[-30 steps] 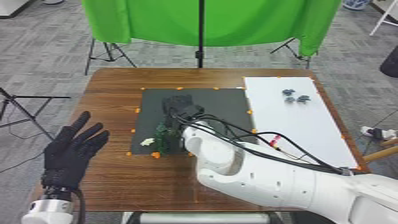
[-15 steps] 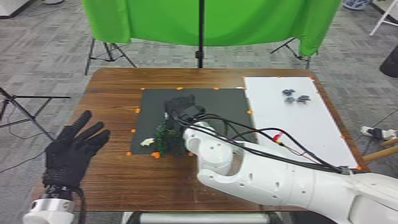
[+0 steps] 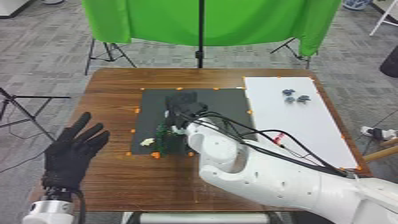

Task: Arrange flowers

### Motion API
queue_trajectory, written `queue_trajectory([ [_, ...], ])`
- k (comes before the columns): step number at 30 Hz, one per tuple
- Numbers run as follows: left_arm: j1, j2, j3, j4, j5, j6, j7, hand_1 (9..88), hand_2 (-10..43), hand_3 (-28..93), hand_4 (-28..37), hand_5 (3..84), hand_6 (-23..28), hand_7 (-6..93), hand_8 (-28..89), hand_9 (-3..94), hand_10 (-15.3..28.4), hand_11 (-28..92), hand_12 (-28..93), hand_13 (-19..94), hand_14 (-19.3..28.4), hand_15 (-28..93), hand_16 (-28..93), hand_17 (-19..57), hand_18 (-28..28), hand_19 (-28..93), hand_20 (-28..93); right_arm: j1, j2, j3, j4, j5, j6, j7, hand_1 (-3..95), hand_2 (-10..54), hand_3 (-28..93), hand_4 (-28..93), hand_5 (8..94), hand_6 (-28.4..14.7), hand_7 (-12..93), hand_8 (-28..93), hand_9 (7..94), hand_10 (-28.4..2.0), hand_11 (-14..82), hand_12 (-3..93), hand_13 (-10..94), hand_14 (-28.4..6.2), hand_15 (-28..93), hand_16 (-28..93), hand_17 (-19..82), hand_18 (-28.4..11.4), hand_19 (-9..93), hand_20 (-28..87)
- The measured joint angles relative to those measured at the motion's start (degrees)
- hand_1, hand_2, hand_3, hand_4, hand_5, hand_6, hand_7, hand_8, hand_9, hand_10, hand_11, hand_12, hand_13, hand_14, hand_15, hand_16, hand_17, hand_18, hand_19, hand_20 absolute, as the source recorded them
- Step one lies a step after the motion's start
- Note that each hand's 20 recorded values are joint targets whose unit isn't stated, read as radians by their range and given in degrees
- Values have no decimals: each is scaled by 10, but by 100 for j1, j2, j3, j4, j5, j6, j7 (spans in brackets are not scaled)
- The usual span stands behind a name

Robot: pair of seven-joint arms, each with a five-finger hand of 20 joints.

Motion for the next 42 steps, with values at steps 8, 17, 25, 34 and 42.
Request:
queue_trajectory([
  [8, 63, 3, 21, -7, -14, 37, 67, 197, 79, 769, -283, 347, 64, 107, -100, 338, 187, 201, 101, 236, 280, 475, -77, -87, 284, 537, 181, -208, 796, 1105, -769, 1996, 188, -1313, 360, -95, 794, -283, 621, 23, 173, -140, 633, -121, 276, 147, 505, -114, 648, 112, 149, -230, 725, 468],
  [17, 80, 5, 136, -8, -18, 45, 122, 197, 78, 770, -283, 349, 66, 106, -100, 338, 187, 202, 100, 235, 280, 474, -78, -86, 284, 538, 180, 815, 2261, 28, -103, 1015, 1340, -1448, 367, -95, 804, -283, 599, 28, 173, -143, 608, -118, 245, 142, 508, -109, 647, 111, 158, -241, 744, 489],
  [25, 81, 43, 184, -8, -31, 44, 142, 199, 79, 768, -283, 349, 66, 105, -99, 338, 188, 202, 100, 236, 280, 475, -78, -86, 284, 540, 180, 537, 3211, 194, 194, 1102, 805, -693, 357, -95, 808, -283, 589, 26, 169, -142, 598, -126, 234, 143, 505, -113, 647, 112, 156, -248, 738, 494],
  [34, 80, 25, 183, -7, -25, 42, 133, 199, 79, 770, -283, 349, 66, 105, -99, 338, 187, 204, 100, 235, 280, 476, -78, -86, 284, 540, 179, 319, 3234, 241, 758, 1294, 515, -224, 356, -95, 808, -283, 584, 31, 171, -143, 603, -125, 237, 147, 514, -110, 664, 115, 156, -253, 736, 498],
  [42, 80, 28, 198, -6, -32, 40, 152, 200, 78, 770, -283, 349, 66, 105, -99, 338, 187, 203, 100, 236, 280, 475, -79, -86, 284, 541, 178, 417, 3095, 116, 935, 1282, 528, 83, 356, -95, 809, -283, 589, 34, 171, -142, 620, -119, 296, 161, 521, -106, 713, 127, 158, -257, 736, 502],
])
